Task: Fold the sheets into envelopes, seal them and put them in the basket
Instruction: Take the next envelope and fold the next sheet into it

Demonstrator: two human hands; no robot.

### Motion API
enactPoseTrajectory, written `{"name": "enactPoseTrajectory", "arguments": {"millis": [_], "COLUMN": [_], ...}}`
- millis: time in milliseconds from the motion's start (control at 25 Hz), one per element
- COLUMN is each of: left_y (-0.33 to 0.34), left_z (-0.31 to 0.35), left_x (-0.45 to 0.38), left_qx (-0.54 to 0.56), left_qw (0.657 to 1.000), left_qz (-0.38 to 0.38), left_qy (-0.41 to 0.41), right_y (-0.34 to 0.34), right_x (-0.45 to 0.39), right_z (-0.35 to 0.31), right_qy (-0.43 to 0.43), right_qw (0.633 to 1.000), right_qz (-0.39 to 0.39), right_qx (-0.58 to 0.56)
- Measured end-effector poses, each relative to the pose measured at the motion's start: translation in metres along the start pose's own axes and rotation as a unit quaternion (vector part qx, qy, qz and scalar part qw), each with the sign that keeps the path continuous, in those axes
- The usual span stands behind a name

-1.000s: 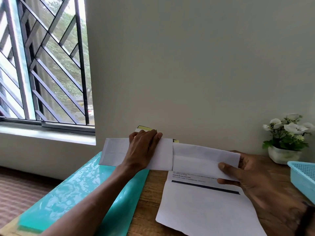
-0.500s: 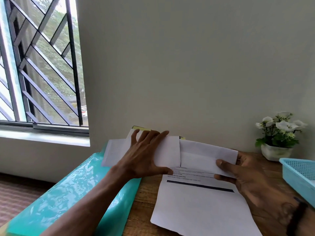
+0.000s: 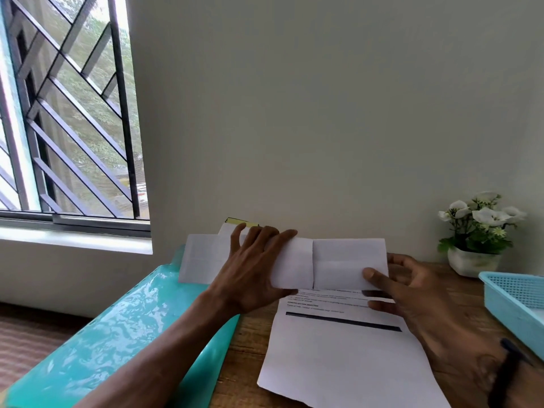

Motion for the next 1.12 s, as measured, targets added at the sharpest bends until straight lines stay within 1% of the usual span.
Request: {"name": "enactPoseTrajectory", "arguments": {"millis": [120, 200, 480, 680, 840, 920, 1000, 1120], "left_y": [-0.001, -0.001, -0.001, -0.004, -0.006, -0.006, -0.007, -0.007], "left_z": [-0.010, -0.011, -0.005, 0.006, 0.018, 0.023, 0.027, 0.034], "left_x": [0.002, 0.002, 0.002, 0.001, -0.002, -0.002, -0.003, -0.003], "left_qx": [-0.002, -0.001, 0.005, -0.001, -0.005, -0.008, -0.010, -0.017], "left_qw": [0.999, 0.999, 0.999, 0.999, 0.999, 0.998, 0.997, 0.996], "left_qz": [0.024, 0.029, 0.026, 0.032, 0.045, 0.058, 0.069, 0.084], "left_qy": [-0.027, -0.031, -0.034, -0.019, 0.002, 0.010, 0.019, 0.032], "right_y": [-0.010, -0.011, 0.004, 0.020, 0.031, 0.035, 0.041, 0.047], "right_x": [-0.002, -0.001, 0.010, 0.023, 0.036, 0.040, 0.042, 0.046], "right_z": [-0.001, -0.002, -0.009, -0.014, -0.023, -0.026, -0.023, -0.020], "right_qy": [-0.025, -0.032, -0.049, -0.064, -0.107, -0.130, -0.146, -0.137], "right_qw": [0.998, 0.998, 0.996, 0.990, 0.977, 0.963, 0.949, 0.948], "right_qz": [0.049, 0.051, 0.005, -0.040, -0.051, -0.050, -0.067, -0.107], "right_qx": [0.000, 0.008, 0.068, 0.117, 0.178, 0.229, 0.271, 0.266]}}
Point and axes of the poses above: each hand's wrist, its own x-axis away from the middle knuckle, its own y-axis out of the palm, z = x × y, the point moved 5 cm from there along -x, towards the middle knuckle, and after that the axes turned 5 degrees about -x, right-handed, at the moved point
